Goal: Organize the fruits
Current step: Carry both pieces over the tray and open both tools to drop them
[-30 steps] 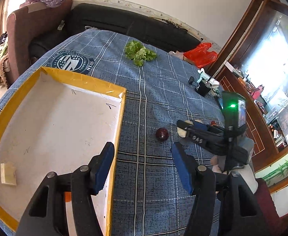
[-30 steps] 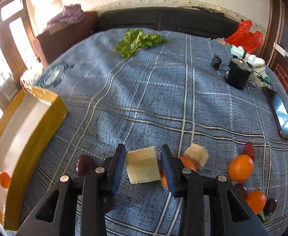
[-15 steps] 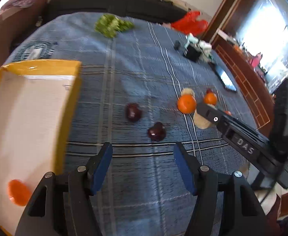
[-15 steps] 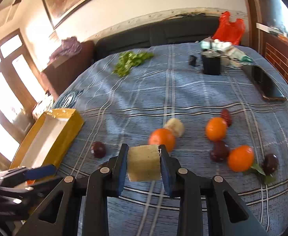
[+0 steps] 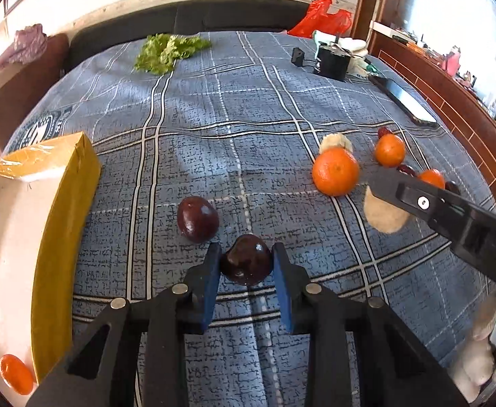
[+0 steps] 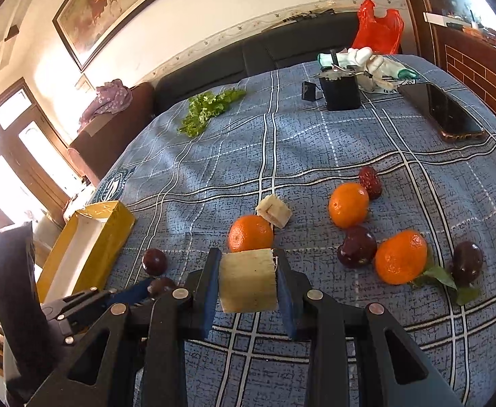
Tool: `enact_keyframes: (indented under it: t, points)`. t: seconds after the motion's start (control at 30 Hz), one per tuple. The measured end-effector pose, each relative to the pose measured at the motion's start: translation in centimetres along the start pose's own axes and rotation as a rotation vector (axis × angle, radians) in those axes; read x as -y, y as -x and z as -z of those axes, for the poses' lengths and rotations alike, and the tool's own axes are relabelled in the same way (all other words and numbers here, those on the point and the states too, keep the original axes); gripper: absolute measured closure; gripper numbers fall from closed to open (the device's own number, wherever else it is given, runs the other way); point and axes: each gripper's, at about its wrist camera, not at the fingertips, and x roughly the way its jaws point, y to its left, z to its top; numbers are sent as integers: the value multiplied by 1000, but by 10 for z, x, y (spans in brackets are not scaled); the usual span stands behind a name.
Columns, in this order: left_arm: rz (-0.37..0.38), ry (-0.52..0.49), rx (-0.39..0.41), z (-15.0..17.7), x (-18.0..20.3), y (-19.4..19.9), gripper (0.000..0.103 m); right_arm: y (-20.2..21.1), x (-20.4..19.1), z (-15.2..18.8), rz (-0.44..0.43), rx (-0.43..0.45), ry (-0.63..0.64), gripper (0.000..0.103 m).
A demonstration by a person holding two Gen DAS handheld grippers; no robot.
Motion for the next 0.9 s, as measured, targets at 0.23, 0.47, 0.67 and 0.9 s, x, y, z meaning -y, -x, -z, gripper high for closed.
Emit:
enact_keyframes:
  t: [0.23,0.47,0.67,0.9]
  points:
    - [28,80,70,6,-19,41,74,0,-1,1,-21,5,6,70]
    - [-12,224,179,31,-84,111,74,14,-29,3,-110,13,40,70]
    - [-170,348,201,62,-164,136,74,19,-122,19,-242,-49,180,69]
    - [-232,489,167,89,-237,134,74,-11,-213,52,-345,-201,296,69]
